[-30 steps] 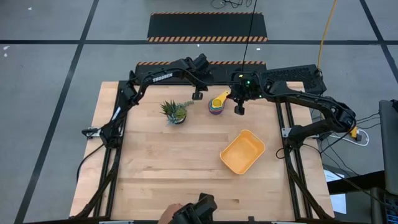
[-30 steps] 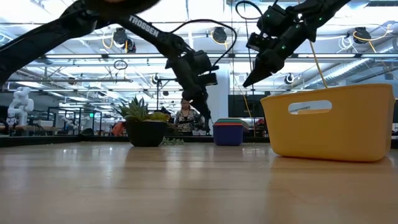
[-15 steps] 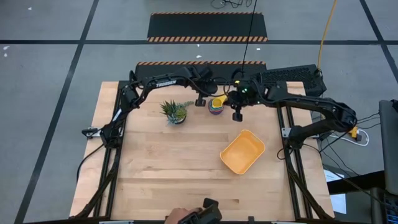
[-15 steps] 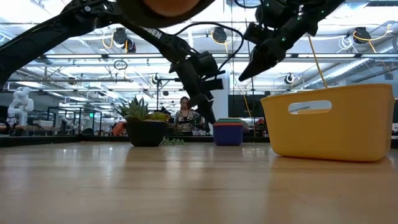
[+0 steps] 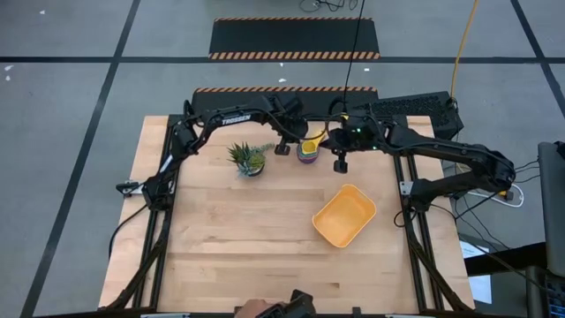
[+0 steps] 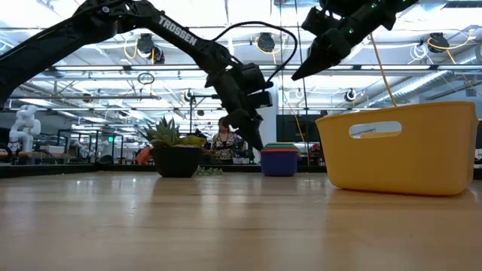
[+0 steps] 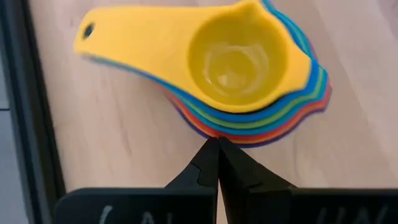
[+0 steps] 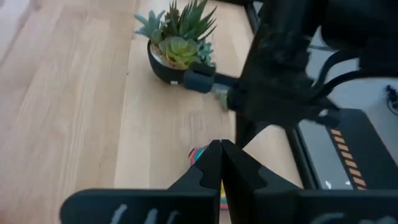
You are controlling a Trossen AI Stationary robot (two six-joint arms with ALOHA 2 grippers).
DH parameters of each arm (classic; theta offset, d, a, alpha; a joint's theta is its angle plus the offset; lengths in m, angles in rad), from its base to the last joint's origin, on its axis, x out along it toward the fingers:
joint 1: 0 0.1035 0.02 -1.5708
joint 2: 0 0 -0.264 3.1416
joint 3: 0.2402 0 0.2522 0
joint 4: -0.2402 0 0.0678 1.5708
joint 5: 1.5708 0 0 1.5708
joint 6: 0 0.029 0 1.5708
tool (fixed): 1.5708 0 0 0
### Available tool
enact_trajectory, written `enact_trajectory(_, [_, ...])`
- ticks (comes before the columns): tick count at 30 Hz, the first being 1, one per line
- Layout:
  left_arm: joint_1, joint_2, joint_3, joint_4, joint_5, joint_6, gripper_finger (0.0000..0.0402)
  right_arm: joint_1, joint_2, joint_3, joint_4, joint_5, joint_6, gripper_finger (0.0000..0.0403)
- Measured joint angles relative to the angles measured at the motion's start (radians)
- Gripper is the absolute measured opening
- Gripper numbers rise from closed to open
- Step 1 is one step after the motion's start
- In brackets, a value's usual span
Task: Nest measuring cups in basket
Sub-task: Stack the measuring cups on the purple measuring cup
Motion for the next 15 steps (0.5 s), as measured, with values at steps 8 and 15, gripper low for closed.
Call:
enact_trajectory(8, [-0.043,0.000,0.000,0.046,-0.051,-0.004,0.0002,0.000,-0.008,0.000,0.004,0.000,0.016,0.0000])
enact_trajectory(15, [-0.052,0.000,0.000,0.049,-0.103,-0.014,0.0002,0.000,-0.007,0.000,0.004,0.001,0.024,0.0000])
